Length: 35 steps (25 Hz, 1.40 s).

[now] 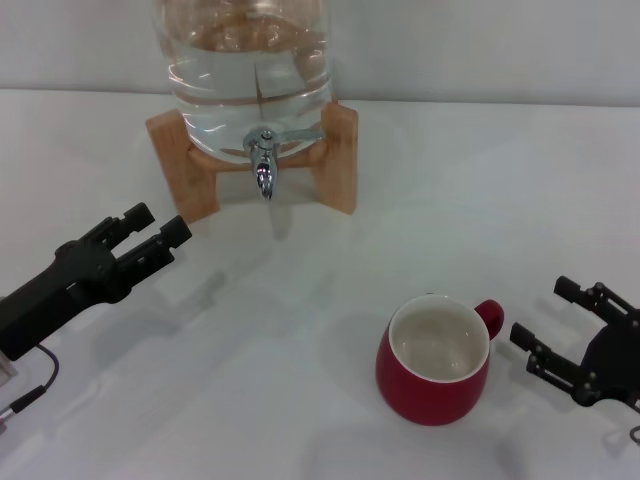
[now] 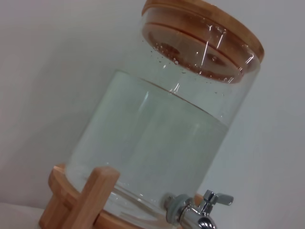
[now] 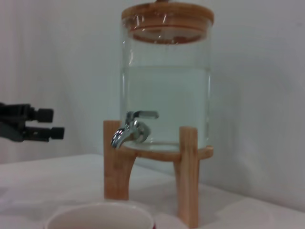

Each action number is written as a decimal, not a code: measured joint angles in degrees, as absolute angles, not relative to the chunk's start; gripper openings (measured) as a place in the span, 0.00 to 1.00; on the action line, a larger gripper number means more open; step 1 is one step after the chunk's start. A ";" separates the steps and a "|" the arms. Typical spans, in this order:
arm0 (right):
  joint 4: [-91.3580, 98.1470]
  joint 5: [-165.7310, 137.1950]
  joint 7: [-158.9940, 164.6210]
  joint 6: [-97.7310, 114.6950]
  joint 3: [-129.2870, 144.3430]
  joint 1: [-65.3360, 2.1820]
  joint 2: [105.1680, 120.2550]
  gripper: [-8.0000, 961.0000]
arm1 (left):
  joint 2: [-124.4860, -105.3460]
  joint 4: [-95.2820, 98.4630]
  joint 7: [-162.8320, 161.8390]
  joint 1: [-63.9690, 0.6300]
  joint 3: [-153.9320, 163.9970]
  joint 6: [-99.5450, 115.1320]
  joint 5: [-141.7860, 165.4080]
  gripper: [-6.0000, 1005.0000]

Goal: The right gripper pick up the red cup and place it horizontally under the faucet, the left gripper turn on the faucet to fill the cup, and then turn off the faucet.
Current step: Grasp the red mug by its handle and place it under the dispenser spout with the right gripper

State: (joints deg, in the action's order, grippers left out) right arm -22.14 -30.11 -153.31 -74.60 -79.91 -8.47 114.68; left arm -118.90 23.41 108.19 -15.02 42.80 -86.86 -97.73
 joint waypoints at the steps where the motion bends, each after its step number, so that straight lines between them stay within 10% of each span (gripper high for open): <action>1: -22.14 -30.28 -153.34 -74.40 -79.73 -8.47 114.69 0.80 | -118.87 23.42 108.16 -15.19 42.80 -86.75 -97.73 0.84; 35: -25.22 -29.73 -152.88 -64.65 -75.15 -11.79 115.47 0.80 | -118.83 23.91 107.93 -16.00 42.80 -85.51 -97.65 0.84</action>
